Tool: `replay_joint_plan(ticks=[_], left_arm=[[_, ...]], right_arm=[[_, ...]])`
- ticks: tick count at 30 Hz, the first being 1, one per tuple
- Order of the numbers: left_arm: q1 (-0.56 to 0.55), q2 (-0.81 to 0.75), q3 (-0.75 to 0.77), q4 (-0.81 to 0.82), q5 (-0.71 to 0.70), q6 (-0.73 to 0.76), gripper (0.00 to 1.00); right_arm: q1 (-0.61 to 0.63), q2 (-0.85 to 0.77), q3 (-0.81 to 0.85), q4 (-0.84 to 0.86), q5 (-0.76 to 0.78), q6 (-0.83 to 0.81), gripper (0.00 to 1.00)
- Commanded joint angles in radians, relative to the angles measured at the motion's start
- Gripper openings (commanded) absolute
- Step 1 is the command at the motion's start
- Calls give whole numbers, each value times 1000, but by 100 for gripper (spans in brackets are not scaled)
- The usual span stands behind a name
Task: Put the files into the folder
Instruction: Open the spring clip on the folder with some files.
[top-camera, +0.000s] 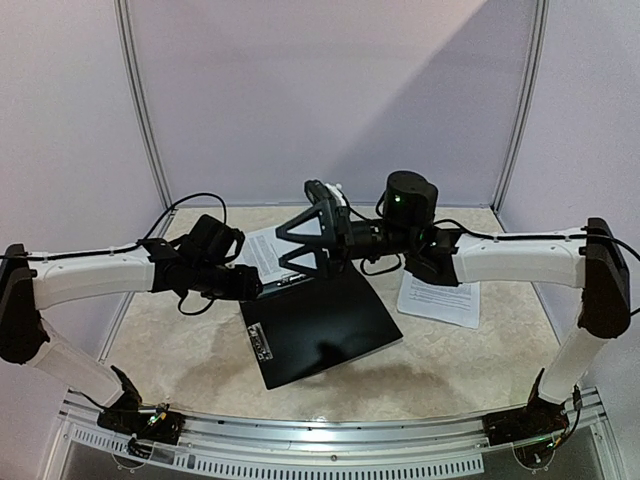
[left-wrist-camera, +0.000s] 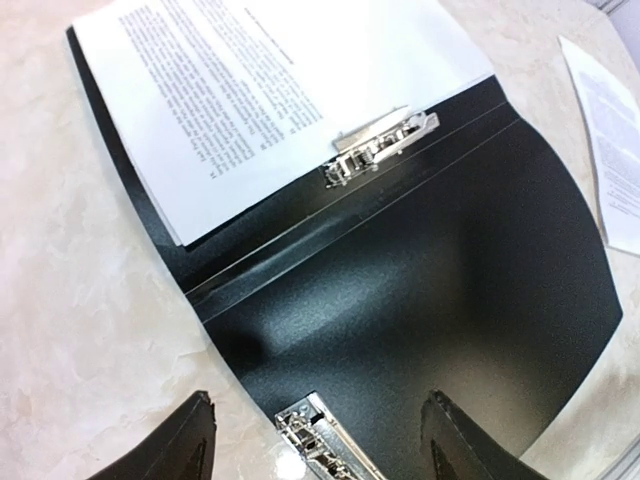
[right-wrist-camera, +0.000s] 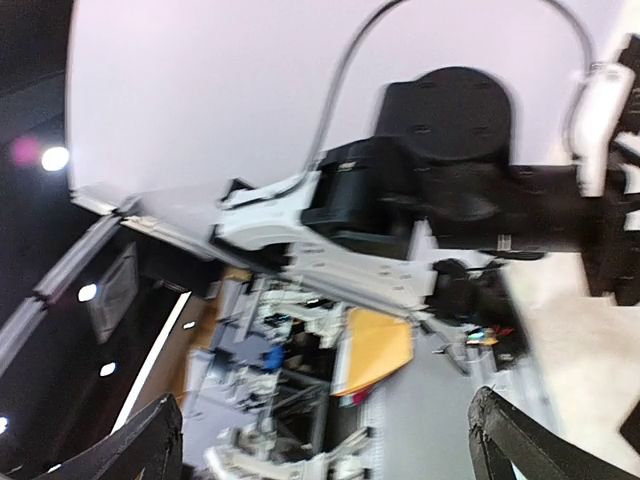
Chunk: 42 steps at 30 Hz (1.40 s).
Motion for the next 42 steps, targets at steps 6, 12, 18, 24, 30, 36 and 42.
replay_joint_plan(ticks=[6, 12, 18, 24, 30, 36, 42], left_arm=[[27, 64, 35, -55, -34, 11, 71], [29, 125, 65, -29, -7, 16, 71], [29, 143, 77, -23, 10, 16, 70], [29, 122, 78, -54, -30, 28, 70], [33, 81, 86, -90, -60, 37, 71], [33, 27, 60, -84, -48, 30, 71], [33, 20, 35, -95, -70, 29, 71]], right_arm=[[8, 79, 49, 654, -166, 601, 99], [-19, 90, 101, 756, -148, 693, 99], [-28, 187, 186, 973, -123, 913, 99], [-42, 163, 97, 922, -161, 819, 99], [-31, 47, -20, 149, -182, 222, 99], [2, -78, 62, -486, 93, -541, 99], [4, -122, -64, -534, 237, -655, 99]])
